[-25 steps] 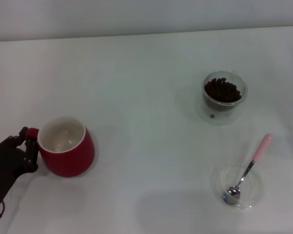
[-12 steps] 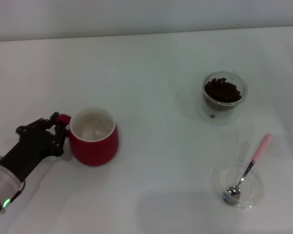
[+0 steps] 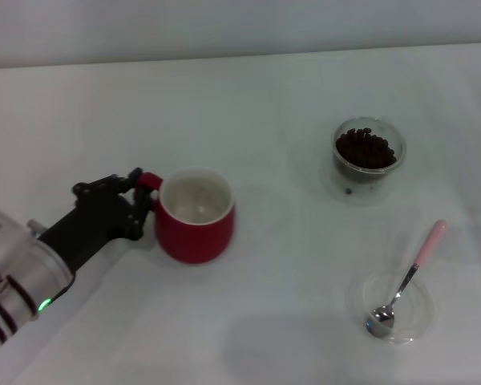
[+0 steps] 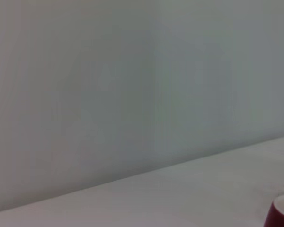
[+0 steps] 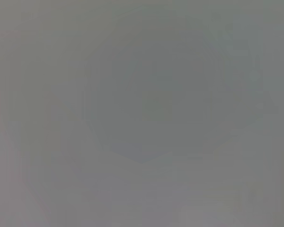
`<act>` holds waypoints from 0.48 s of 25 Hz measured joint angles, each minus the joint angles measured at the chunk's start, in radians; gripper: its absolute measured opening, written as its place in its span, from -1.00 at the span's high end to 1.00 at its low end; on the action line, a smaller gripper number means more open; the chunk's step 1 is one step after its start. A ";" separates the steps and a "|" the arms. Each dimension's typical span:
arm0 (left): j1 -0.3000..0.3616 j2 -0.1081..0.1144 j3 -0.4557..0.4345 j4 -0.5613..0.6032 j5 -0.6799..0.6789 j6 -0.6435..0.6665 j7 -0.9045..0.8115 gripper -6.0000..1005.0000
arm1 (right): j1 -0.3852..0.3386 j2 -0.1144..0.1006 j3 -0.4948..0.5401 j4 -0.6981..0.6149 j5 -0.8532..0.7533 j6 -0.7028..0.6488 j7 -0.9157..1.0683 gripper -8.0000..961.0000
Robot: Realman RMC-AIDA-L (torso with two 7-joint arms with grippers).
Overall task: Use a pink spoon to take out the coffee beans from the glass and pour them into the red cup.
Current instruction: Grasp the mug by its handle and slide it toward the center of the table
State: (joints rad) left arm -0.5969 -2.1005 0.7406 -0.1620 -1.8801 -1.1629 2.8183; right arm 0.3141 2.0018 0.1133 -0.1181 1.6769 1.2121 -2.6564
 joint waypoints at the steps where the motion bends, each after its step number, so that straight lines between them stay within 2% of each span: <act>1: -0.010 0.000 -0.001 -0.001 0.013 0.004 0.000 0.68 | -0.001 0.000 -0.001 0.000 0.000 0.000 -0.001 -0.68; 12: -0.113 -0.001 -0.002 -0.024 0.071 0.091 -0.025 0.68 | -0.009 0.000 -0.003 0.000 0.003 0.011 0.003 -0.68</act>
State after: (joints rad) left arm -0.7103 -2.1015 0.7390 -0.1865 -1.8090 -1.0718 2.7936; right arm 0.3054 2.0018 0.1104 -0.1181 1.6794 1.2235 -2.6534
